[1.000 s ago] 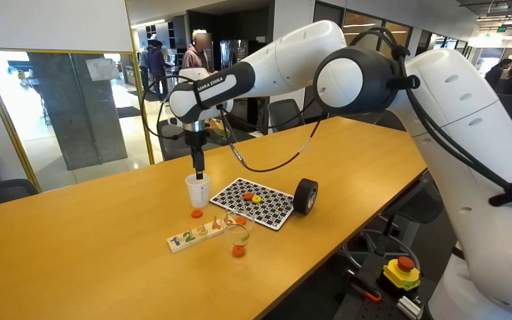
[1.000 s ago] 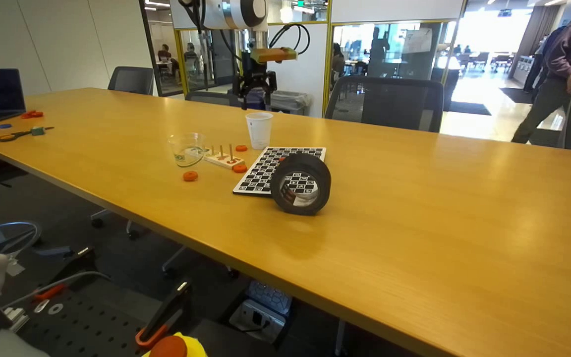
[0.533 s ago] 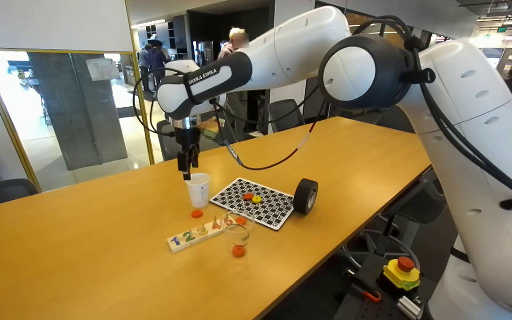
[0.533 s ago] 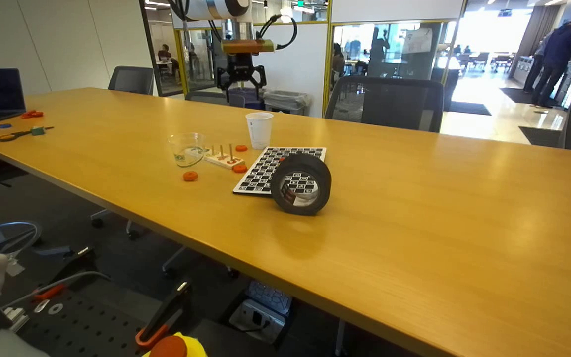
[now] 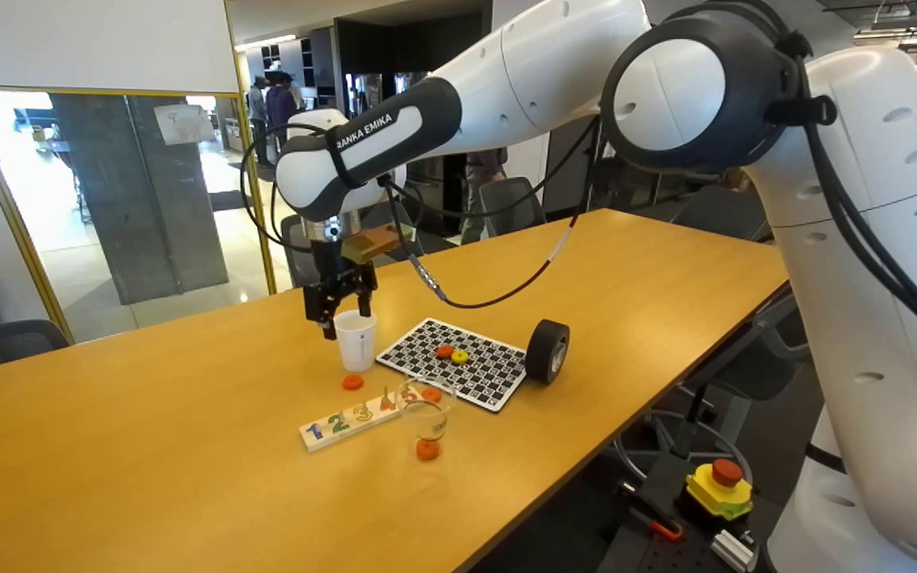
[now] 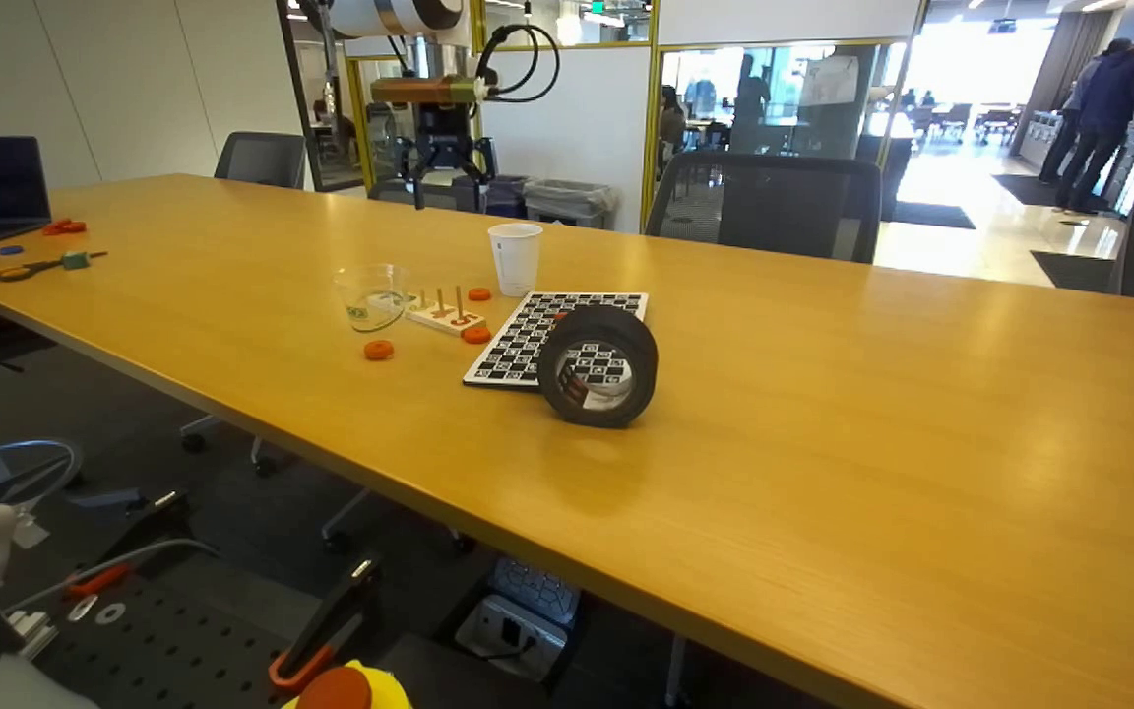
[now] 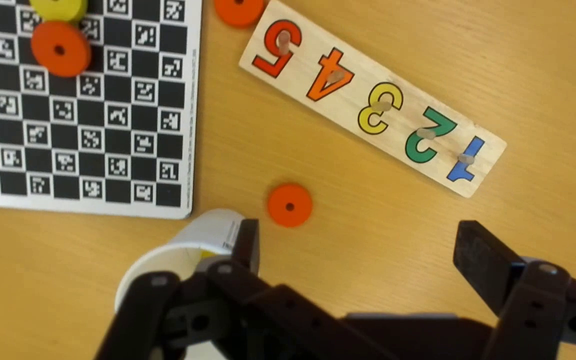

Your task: Pick up the orange objects from the table and put them in the colorless cup, then pick up the yellow objects and put them in the white cup

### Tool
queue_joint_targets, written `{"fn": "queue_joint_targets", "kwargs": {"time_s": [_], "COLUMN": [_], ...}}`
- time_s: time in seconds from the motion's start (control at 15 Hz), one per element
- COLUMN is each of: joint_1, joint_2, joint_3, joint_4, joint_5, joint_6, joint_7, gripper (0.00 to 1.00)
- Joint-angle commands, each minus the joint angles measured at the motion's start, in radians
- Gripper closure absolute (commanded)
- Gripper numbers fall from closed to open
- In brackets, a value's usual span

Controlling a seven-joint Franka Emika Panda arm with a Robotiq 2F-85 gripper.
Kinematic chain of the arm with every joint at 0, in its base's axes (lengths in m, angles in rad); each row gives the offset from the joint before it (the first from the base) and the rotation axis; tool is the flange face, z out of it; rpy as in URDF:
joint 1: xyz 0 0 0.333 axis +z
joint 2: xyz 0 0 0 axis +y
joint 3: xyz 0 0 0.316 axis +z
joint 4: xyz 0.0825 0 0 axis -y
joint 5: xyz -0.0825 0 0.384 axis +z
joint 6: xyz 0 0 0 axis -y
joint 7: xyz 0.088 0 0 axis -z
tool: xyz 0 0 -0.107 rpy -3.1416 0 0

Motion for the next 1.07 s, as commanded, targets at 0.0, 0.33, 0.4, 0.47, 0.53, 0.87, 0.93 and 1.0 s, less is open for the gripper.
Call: {"fn": "queue_joint_targets", "kwargs": {"time_s": [0.0,0.33,0.4,0.47,0.53,0.87,0.93,1.0], "joint_1": [0.009,-0.004,-0.004,-0.004,-0.003,0.018,0.024,0.031], "joint_2": [-0.044,-0.024,-0.019,-0.014,-0.007,0.037,0.045,0.053], "joint_3": [-0.025,-0.047,-0.053,-0.058,-0.063,-0.092,-0.098,-0.104], "joint_4": [-0.096,-0.143,-0.150,-0.158,-0.162,-0.175,-0.176,-0.177], "joint_5": [0.049,0.154,0.176,0.198,0.218,0.263,0.256,0.246], "joint_6": [0.023,0.050,0.063,0.084,0.105,0.261,0.286,0.308], "joint_7": [0.170,0.346,0.381,0.414,0.448,0.608,0.632,0.655], "gripper": [0.00,0.00,0.00,0.00,0.00,0.00,0.00,0.00]}}
